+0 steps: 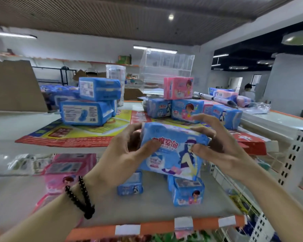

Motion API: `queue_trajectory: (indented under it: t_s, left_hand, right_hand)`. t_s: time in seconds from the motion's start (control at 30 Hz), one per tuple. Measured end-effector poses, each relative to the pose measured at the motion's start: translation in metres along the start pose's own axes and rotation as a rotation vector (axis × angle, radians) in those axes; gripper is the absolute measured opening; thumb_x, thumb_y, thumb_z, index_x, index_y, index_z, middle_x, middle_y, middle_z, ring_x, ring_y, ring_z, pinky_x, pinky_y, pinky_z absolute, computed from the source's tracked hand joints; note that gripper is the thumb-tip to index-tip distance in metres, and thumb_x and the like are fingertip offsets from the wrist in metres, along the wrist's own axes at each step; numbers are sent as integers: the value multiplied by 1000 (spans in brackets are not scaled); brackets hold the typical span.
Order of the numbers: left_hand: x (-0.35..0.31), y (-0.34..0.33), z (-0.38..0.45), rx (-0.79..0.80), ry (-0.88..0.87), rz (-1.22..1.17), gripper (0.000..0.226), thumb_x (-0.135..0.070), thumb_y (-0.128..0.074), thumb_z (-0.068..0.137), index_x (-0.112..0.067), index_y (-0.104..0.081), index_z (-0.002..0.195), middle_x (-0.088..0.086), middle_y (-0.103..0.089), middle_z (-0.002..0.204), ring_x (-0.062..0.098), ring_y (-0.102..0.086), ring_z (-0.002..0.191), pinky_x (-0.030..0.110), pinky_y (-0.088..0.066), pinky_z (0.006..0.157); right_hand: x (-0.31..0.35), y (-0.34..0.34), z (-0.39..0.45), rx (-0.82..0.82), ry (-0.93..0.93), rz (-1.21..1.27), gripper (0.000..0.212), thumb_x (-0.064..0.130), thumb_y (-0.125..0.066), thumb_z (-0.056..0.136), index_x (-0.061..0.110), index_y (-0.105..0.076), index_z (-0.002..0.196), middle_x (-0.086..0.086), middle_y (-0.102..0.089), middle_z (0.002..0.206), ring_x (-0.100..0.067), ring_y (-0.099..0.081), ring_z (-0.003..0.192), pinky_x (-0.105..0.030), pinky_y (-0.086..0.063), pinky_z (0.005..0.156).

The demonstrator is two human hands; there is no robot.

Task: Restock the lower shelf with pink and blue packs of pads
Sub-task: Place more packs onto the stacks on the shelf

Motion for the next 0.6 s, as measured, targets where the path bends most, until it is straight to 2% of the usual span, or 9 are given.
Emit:
queue_trajectory:
  t_s: [0.07, 0.13, 0.2, 0.27, 0.33, 0.4, 0.47, 0.53, 0.6]
  left_hand:
    - [4, 14, -13, -63, 6, -26, 52, -46, -75, 75, -25, -62, 120, 3, -76, 111, 22, -73, 104, 42, -60, 85]
    - [9, 25, -32, -105, 17, -46, 47, -46, -76, 79, -26, -63, 120, 1, -76, 112, 22, -73, 104, 39, -61, 83]
    - [16, 34, -56, -143, 27, -45, 41, -42, -79, 84, -26, -65, 118, -1, -77, 110, 20, -74, 102, 33, -61, 79]
    - [27, 39, -82, -170, 48, -36, 37, -36, -77, 82, -26, -66, 116, -2, -77, 107, 17, -75, 99, 28, -61, 76]
    - [39, 40, -105, -176, 88, -14, 33, -31, -71, 83, -29, -66, 116, -5, -77, 106, 15, -74, 99, 29, -62, 77]
    - [52, 41, -123, -183, 125, 14, 34, -34, -69, 83, -34, -64, 117, -9, -76, 107, 13, -73, 101, 35, -62, 80]
    - [67, 47, -138, -212, 161, 14, 34, -42, -75, 85, -36, -65, 117, -8, -75, 108, 15, -73, 102, 40, -61, 81]
    - [81, 52, -152, -254, 190, 9, 38, -47, -76, 83, -33, -66, 118, -6, -75, 108, 15, -73, 102, 37, -61, 81]
    - [94, 54, -166, -281, 220, 22, 39, -47, -74, 83, -30, -66, 117, -5, -76, 106, 14, -73, 98, 30, -61, 76]
  right_hand:
    - [-3, -12, -6, -40, -50, -56, 88, 74, -77, 60, 51, -41, 136, 5, -56, 129, -17, -68, 93, -32, -59, 81]
    - [-10, -25, -16, -84, -96, -36, 93, 77, -73, 61, 45, -38, 142, 10, -53, 136, -6, -69, 100, -26, -58, 79]
    - [-24, -43, -31, -84, -156, 67, 94, 76, -73, 62, 36, -44, 142, 2, -56, 137, -9, -68, 108, -29, -60, 76]
    - [-38, -67, -50, -46, -217, 110, 94, 80, -72, 60, 34, -49, 139, -4, -60, 134, -15, -69, 109, -36, -61, 79]
    - [-47, -96, -67, 21, -245, 116, 81, 77, -70, 67, 36, -53, 135, -1, -67, 125, -16, -69, 108, -38, -59, 84]
    - [-54, -127, -81, 72, -256, 123, 55, 58, -68, 83, 33, -55, 130, 7, -72, 116, -12, -70, 106, -32, -58, 81]
    - [-64, -147, -90, 59, -276, 154, 43, 37, -66, 88, 24, -56, 128, 14, -74, 103, -5, -70, 97, -22, -55, 76]
    - [-73, -158, -96, 31, -295, 167, 38, 28, -64, 87, 15, -60, 123, 19, -72, 87, 0, -68, 83, -16, -51, 69]
    - [-83, -166, -102, 31, -318, 148, 27, 28, -64, 88, 15, -65, 111, 20, -69, 78, 1, -65, 74, -13, -48, 66]
Point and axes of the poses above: each hand's wrist, its own z-axis towards the middle knuckle, its own y-axis out of the back of the hand, x = y × z, the point moved 10 cm from there along z, towards the middle knuckle
